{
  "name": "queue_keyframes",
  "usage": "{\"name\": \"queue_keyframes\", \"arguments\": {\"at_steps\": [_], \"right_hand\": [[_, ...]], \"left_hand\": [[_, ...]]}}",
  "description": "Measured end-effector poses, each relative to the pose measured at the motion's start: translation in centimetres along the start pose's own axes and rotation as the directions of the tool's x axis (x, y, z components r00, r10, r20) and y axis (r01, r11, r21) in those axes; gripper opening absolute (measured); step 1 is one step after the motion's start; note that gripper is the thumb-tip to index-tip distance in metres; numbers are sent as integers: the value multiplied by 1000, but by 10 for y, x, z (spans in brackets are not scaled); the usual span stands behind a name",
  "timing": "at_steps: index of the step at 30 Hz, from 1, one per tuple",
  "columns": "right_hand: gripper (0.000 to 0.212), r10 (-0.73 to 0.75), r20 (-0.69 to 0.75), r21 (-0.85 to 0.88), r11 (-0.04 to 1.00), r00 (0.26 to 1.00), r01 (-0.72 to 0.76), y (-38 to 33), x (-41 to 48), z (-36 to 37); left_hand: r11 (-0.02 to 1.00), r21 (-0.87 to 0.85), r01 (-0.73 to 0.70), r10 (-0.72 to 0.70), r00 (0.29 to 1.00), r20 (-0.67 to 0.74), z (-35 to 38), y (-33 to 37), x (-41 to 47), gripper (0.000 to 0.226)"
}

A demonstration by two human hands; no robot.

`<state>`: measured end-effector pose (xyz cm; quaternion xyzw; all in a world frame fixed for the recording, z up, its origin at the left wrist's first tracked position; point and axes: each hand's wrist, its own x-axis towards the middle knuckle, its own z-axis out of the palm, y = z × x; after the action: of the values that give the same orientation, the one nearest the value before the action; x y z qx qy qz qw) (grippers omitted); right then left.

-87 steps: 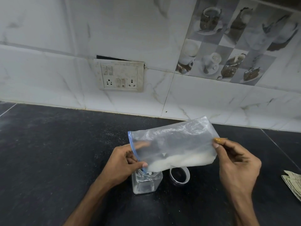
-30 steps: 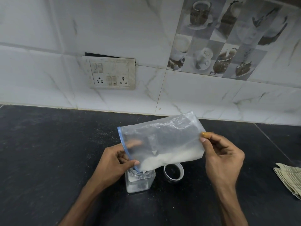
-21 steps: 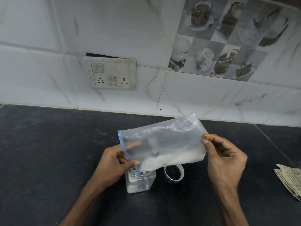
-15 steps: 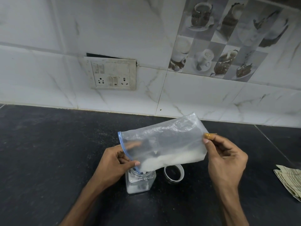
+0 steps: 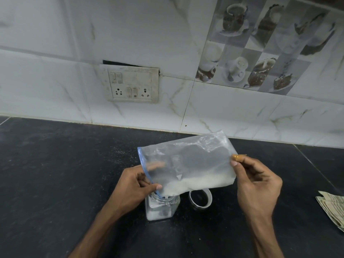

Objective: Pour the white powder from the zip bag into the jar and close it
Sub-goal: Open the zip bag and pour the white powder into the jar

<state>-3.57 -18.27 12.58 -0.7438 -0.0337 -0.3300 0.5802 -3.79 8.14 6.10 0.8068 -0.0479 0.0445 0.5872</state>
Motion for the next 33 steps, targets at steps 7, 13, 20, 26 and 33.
{"name": "queue_keyframes", "arguments": {"at_steps": [7,13,20,26,33], "right_hand": [[26,-7,-4,8,1000,1000,7,-3,0,1],[25,-20,-16,16,1000,1000,20,-4,1,2],[24,-30,-22,27,999,999,31,-2,3,2],[24,-36,-30,22,999,999,37,-3,4,4],[26,-38,-27,30,999,999,39,-6,4,4]], "left_hand": [[1000,-10,-3,3,1000,-2,0,1,0,58],[1000,-13,-19,19,1000,-11,0,3,0,58],[999,-16,-30,29,999,-22,0,0,3,56],[999,-7,-42,42,999,-20,1,1,2,61],[999,-26,-37,36,999,-31,1,3,1,58]]}}
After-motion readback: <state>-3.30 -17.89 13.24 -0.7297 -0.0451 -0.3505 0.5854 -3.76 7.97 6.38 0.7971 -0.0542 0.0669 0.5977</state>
